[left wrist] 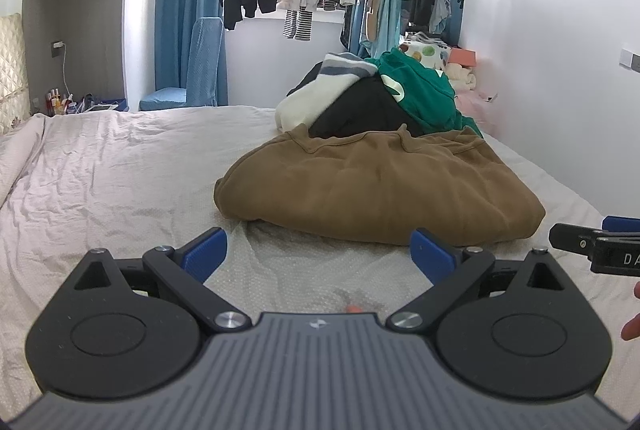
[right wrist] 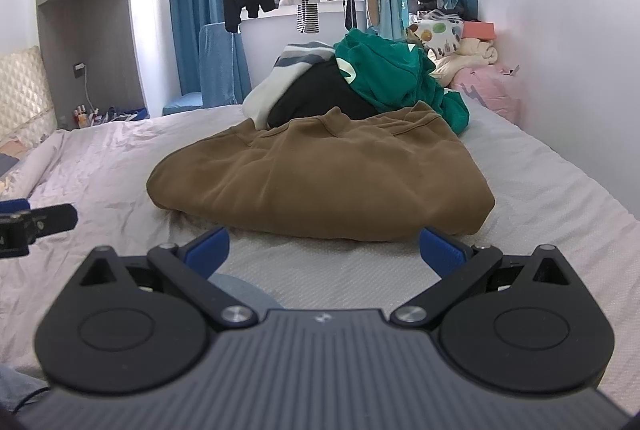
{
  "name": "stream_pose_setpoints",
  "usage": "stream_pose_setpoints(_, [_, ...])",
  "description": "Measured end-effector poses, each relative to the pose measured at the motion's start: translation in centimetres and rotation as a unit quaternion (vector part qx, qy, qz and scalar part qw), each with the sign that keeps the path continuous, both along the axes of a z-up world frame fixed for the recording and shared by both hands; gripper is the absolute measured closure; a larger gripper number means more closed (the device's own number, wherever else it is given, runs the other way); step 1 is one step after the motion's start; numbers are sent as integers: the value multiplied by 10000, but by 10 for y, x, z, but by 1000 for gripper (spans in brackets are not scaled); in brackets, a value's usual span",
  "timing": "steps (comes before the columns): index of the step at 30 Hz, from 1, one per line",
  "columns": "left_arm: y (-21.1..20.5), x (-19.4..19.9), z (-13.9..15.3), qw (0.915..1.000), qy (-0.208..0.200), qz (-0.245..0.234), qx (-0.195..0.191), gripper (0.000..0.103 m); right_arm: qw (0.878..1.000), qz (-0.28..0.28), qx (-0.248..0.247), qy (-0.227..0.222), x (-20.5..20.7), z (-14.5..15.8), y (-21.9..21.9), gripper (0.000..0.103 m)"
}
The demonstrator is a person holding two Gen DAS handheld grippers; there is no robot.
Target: Fold large clothes
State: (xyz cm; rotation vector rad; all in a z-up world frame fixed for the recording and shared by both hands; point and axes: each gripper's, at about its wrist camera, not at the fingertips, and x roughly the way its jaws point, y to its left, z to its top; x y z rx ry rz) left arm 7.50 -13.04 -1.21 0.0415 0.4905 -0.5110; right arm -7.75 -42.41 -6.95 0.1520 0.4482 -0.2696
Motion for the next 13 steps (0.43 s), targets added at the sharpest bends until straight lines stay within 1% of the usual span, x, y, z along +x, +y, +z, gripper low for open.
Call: stream_pose_setpoints(13, [-3, -7, 5, 10000, -50, -6, -27, 3, 10000, -22, -38, -50, -2, 3, -2, 0])
